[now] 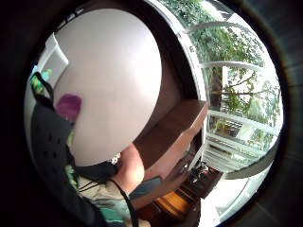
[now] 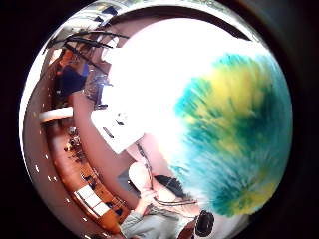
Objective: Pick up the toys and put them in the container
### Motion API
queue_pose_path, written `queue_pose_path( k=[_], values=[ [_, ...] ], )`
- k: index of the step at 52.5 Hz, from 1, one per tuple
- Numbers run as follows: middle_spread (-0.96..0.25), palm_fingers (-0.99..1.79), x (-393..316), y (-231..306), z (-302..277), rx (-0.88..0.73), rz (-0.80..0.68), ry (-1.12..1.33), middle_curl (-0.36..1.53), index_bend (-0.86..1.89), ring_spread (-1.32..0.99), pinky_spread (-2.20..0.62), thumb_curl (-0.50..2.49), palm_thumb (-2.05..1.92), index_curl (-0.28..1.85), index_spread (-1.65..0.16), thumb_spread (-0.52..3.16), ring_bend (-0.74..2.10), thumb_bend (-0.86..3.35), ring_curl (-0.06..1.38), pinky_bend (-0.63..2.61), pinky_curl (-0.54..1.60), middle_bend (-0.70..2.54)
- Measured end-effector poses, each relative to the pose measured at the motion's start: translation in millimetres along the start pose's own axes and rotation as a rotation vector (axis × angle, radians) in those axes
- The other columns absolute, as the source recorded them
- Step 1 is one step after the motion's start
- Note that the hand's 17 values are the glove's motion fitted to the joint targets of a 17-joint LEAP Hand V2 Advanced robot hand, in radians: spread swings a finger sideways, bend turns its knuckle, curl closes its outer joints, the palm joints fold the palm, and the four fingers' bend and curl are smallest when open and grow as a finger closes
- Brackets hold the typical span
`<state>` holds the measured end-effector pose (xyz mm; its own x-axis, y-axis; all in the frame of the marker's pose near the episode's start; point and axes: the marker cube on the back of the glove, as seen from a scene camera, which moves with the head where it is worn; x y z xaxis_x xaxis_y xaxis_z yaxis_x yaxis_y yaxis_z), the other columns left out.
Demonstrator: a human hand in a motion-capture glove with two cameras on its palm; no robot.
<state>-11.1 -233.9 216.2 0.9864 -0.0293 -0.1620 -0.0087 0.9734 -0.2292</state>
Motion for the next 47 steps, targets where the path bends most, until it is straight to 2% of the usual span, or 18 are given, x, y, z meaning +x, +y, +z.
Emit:
queue_pose_path(
  k=[7,17,24,32,37,39,40,41,42,43,46,47],
  values=[
    [-0.29,0.98,-35,14,-53,0.145,-0.081,-0.025,0.99,1.22,-0.44,-0.41,1.24,0.65,0.83,-0.25,0.49,1.47,0.19,0.82,1.17,0.66,1.33],
    [-0.28,0.96,-130,2,-111,0.244,-0.139,-0.104,1.00,1.22,-0.43,-0.41,1.33,0.63,0.90,-0.24,0.39,1.49,0.20,0.84,1.18,0.68,1.35],
    [-0.27,0.93,-183,-8,-113,0.241,-0.195,-0.108,1.01,1.20,-0.42,-0.41,1.37,0.62,0.95,-0.24,0.34,1.49,0.19,0.84,1.20,0.69,1.35],
    [-0.27,0.87,-231,-29,-86,0.212,-0.192,-0.033,1.01,1.16,-0.42,-0.41,1.41,0.61,0.99,-0.24,0.32,1.48,0.19,0.83,1.20,0.69,1.32],
    [-0.28,0.61,-244,-41,-59,0.165,-0.192,-0.008,0.99,1.02,-0.41,-0.40,1.40,0.58,1.00,-0.25,0.36,1.43,0.15,0.82,1.24,0.69,1.23],
    [-0.29,0.41,-246,-43,-48,0.136,-0.205,-0.005,0.98,0.92,-0.41,-0.39,1.39,0.58,1.00,-0.25,0.40,1.41,0.14,0.82,1.25,0.69,1.17],
    [-0.29,0.14,-245,-44,-43,0.117,-0.217,-0.003,0.96,0.75,-0.41,-0.39,1.37,0.58,0.96,-0.24,0.44,1.38,0.14,0.81,1.30,0.69,1.07],
    [-0.29,-0.02,-245,-45,-38,0.094,-0.229,-0.001,0.94,0.67,-0.40,-0.38,1.37,0.56,0.96,-0.23,0.49,1.38,0.13,0.81,1.33,0.70,0.99],
    [-0.28,-0.07,-244,-46,-34,0.071,-0.239,0.000,0.93,0.63,-0.40,-0.37,1.37,0.53,0.94,-0.23,0.54,1.37,0.13,0.81,1.34,0.70,0.94],
    [-0.25,-0.38,-243,-47,-30,0.049,-0.248,-0.001,0.88,0.49,-0.37,-0.32,1.35,0.46,0.88,-0.22,0.62,1.24,0.11,0.77,1.32,0.68,0.85],
    [-0.16,-0.63,-237,-50,-22,0.006,-0.260,-0.019,0.78,0.31,-0.29,-0.21,1.27,0.36,0.76,-0.20,0.77,0.96,0.05,0.68,1.35,0.64,0.54],
    [-0.14,-0.60,-234,-51,-20,0.002,-0.260,-0.026,0.75,0.25,-0.27,-0.19,1.25,0.34,0.72,-0.19,0.81,0.90,0.05,0.66,1.34,0.62,0.49]
  ],
)
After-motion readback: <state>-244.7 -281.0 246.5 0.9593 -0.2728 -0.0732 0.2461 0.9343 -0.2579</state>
